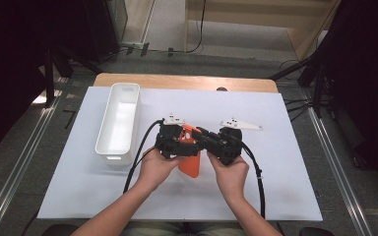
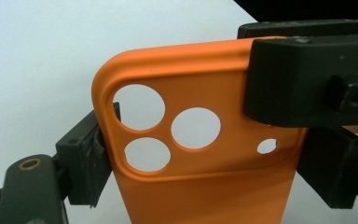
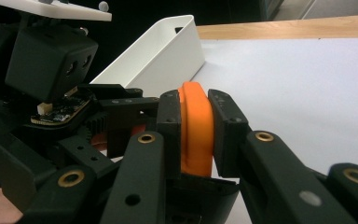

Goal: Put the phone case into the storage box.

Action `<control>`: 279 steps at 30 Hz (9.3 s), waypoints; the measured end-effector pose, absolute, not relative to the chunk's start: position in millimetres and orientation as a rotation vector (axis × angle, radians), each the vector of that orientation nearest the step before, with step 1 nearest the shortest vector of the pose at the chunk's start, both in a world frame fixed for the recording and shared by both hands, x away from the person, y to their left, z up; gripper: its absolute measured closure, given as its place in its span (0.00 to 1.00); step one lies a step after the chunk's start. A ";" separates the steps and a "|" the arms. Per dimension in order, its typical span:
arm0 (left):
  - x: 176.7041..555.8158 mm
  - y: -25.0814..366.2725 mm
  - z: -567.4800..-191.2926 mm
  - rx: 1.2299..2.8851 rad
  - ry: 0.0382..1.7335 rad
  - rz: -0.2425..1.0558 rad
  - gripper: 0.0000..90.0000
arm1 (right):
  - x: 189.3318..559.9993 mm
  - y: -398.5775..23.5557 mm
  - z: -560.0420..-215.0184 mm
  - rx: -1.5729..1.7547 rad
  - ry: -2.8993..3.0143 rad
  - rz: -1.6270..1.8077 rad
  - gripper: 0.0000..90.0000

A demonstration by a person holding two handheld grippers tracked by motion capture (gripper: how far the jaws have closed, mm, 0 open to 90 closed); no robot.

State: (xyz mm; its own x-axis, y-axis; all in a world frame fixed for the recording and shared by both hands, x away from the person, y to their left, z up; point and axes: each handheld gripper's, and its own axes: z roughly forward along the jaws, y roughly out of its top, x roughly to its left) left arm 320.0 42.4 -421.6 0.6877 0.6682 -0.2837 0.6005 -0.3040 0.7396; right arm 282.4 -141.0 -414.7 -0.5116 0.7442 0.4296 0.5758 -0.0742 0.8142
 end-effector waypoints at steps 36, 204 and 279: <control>322.2 48.5 -409.3 2.031 0.935 0.065 0.16 | 292.0 -185.0 -398.3 1.503 1.935 1.623 0.52; 348.2 199.9 -298.6 1.958 1.105 0.248 0.16 | 229.0 -250.5 -469.8 1.227 2.450 1.430 0.26; 440.2 206.8 -294.5 1.836 1.320 0.586 0.16 | 232.5 -246.8 -468.1 1.204 2.453 1.458 0.26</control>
State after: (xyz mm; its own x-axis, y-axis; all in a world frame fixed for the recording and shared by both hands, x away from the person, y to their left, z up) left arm 440.2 206.8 -294.5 0.3531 0.9327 -0.0736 0.5706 -0.1523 0.8070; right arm 232.5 -246.8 -468.1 -0.6969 0.6367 0.3301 0.5943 0.2551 0.7627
